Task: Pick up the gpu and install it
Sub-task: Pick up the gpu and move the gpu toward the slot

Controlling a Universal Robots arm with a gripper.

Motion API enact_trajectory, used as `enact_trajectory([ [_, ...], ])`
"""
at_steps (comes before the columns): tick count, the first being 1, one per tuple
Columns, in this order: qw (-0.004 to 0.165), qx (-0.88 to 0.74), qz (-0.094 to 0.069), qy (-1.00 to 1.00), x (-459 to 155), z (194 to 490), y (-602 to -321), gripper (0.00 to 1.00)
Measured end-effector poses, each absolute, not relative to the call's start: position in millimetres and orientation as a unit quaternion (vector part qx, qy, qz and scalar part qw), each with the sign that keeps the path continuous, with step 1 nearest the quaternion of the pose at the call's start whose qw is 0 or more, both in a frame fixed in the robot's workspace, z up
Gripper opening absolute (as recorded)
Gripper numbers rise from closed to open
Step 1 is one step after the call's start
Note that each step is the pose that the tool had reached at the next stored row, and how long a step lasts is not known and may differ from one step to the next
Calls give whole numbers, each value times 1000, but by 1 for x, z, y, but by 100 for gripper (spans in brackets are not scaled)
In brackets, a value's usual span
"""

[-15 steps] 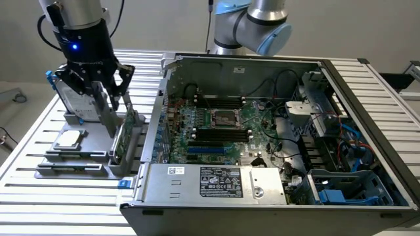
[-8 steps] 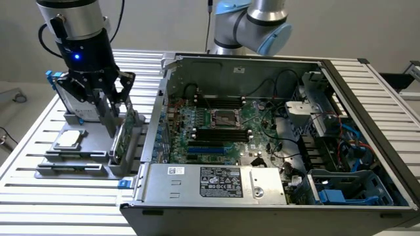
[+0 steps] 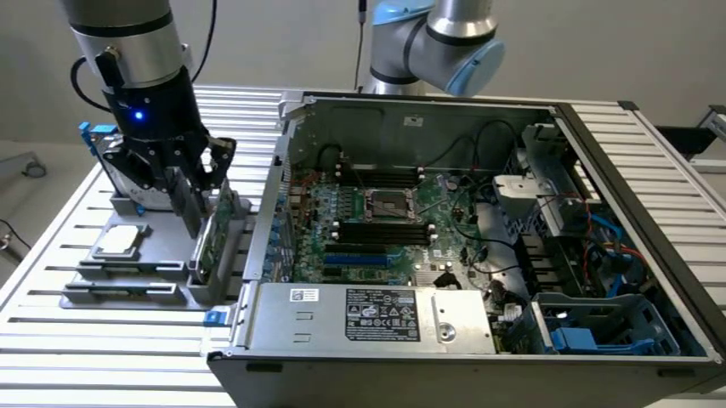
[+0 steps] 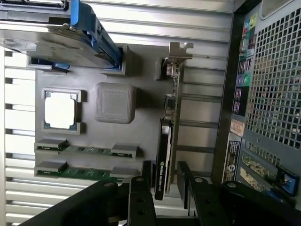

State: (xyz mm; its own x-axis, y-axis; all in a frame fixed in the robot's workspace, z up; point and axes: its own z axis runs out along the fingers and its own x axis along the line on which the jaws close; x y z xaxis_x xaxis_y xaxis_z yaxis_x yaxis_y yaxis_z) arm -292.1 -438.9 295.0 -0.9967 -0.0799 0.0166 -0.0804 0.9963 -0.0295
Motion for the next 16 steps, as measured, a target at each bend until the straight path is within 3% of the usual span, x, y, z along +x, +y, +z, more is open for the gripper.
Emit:
enact_trajectory([
  [16, 8, 39, 15, -999, -290, 266, -439, 36],
])
